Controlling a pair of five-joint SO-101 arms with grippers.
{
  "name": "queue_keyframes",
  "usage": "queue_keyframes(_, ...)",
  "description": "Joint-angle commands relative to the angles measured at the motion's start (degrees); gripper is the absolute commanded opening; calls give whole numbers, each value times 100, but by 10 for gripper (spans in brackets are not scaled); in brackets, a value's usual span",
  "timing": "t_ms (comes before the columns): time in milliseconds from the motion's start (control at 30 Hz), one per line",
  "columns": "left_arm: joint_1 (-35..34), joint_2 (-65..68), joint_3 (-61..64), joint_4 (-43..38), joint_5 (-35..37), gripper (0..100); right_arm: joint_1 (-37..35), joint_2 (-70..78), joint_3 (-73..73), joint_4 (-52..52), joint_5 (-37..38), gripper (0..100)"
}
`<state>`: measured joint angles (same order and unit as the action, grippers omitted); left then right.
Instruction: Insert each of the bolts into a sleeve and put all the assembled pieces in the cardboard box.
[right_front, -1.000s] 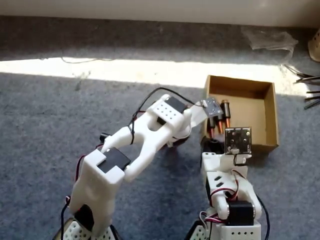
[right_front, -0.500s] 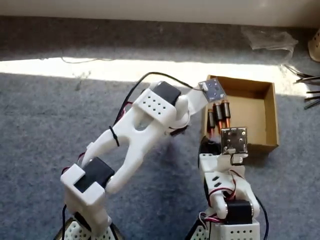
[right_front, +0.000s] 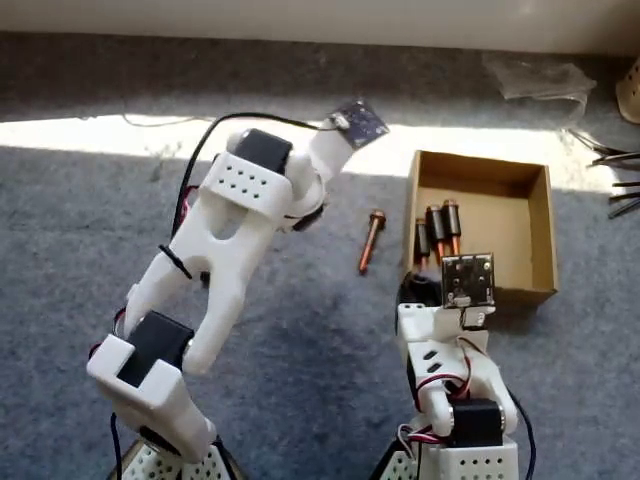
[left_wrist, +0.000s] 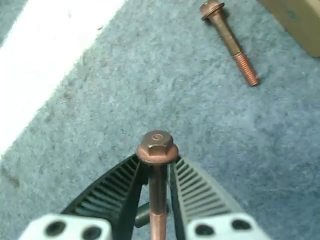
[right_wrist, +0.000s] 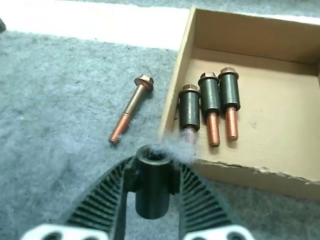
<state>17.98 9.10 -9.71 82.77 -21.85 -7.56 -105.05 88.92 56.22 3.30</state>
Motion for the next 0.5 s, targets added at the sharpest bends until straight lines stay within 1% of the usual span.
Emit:
queue_keyframes(0,-303,-382,-558,-299,-26,20,-136,-31,-48,-163,0,4)
queue_keyframes(133,-549,-382,-831,-527,-9,20,-585,-31,84,-180,9,4)
queue_keyframes(167,-602,-382,-884,-527,79,20,-673,-31,136,-259,9,4)
queue_keyframes(300,-848,-391,-1077,-492,1020,18,-796,-31,620,-1033,9,4)
queue_keyframes(400,-901,-391,-1147,-475,1143,18,-796,-22,963,-1587,9,4)
queue_keyframes(467,-901,-532,-1103,-475,1152,17,-796,-22,1103,-1675,9,4)
